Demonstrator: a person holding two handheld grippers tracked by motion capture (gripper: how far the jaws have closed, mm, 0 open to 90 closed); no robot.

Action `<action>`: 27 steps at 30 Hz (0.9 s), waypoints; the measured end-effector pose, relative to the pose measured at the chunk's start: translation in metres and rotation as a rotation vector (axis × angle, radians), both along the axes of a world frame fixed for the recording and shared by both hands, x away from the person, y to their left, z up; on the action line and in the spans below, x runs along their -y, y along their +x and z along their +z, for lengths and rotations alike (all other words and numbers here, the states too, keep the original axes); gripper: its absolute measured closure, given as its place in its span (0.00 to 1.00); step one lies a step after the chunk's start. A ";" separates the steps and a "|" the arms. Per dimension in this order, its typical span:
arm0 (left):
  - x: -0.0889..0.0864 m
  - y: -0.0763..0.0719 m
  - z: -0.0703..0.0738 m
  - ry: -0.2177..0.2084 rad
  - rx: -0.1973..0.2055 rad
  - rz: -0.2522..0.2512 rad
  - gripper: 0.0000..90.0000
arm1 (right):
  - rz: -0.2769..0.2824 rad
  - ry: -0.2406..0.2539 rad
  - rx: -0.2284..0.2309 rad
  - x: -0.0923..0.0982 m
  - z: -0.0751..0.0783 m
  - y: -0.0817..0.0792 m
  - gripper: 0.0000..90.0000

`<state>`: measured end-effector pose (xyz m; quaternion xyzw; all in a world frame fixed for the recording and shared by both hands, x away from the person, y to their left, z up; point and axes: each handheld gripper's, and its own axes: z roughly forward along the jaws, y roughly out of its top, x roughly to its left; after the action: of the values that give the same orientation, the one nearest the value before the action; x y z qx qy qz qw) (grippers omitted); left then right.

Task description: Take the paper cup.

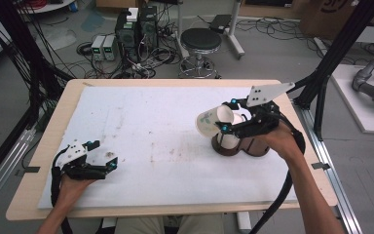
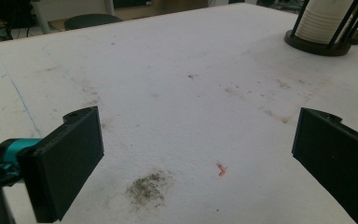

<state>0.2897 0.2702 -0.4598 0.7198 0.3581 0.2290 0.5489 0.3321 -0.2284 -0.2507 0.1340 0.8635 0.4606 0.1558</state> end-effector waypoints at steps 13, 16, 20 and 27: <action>-0.001 0.000 0.000 -0.004 -0.002 0.003 0.02 | 0.020 0.124 -0.006 -0.013 -0.042 -0.016 0.41; 0.000 0.000 0.000 -0.006 0.000 -0.001 0.02 | 0.015 0.150 -0.001 -0.016 -0.051 -0.019 0.41; 0.000 0.000 0.000 -0.007 0.001 0.002 0.02 | 0.009 0.189 0.009 -0.021 -0.061 -0.022 0.41; -0.001 0.000 0.000 -0.016 -0.001 0.005 0.02 | 0.019 0.238 0.021 -0.024 -0.070 -0.024 0.41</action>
<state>0.2897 0.2715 -0.4600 0.7146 0.3619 0.2272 0.5538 0.3086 -0.2042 -0.3202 0.1388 0.8023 0.5626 0.1434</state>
